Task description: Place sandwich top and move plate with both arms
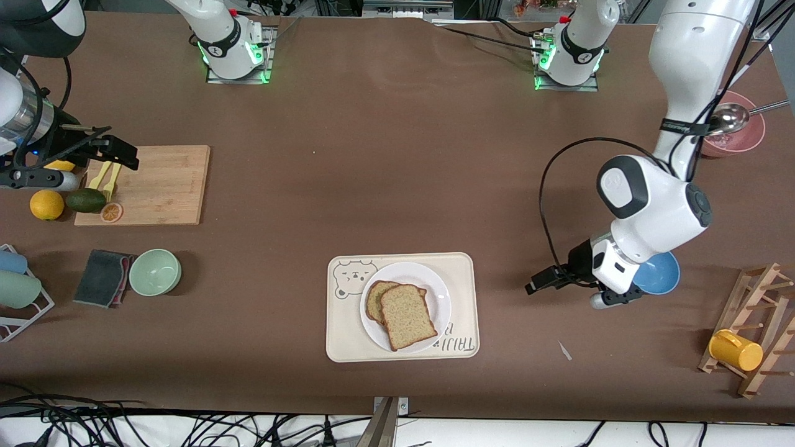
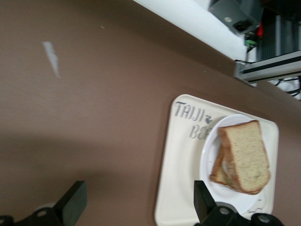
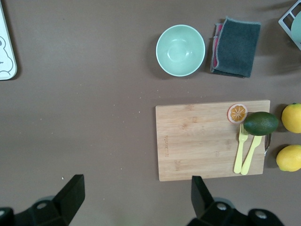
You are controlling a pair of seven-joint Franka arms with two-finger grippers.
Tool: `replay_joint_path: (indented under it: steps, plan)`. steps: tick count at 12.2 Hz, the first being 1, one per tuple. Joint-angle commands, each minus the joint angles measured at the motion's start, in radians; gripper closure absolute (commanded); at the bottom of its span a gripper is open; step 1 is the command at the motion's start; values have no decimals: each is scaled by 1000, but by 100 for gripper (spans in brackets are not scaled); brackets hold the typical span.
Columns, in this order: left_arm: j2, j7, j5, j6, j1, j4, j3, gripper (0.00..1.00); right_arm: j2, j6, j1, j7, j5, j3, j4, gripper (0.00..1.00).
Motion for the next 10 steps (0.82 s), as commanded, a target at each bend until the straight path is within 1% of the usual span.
replay_joint_path:
  steps: [1,2,4,6,9,10]
  plan:
    - [-83,-85,164,-103,27,-41,8,0,-6,-18,-1,8,8,1,2,0]
    - [-102,-114,224,-146,35,-42,8,0,-6,-24,-1,8,9,-2,0,0]
    - [-151,-188,325,-221,52,-82,8,0,-8,-15,-1,10,3,-4,-1,0]
    - [-197,-216,436,-301,56,-105,8,0,-8,-4,-1,10,3,-4,-6,0]
    - [-266,-226,462,-468,85,-120,8,0,-10,7,-1,8,4,-4,-3,0]
    - [-298,-226,484,-479,90,-145,7,0,-11,24,-1,8,3,-4,-3,0]
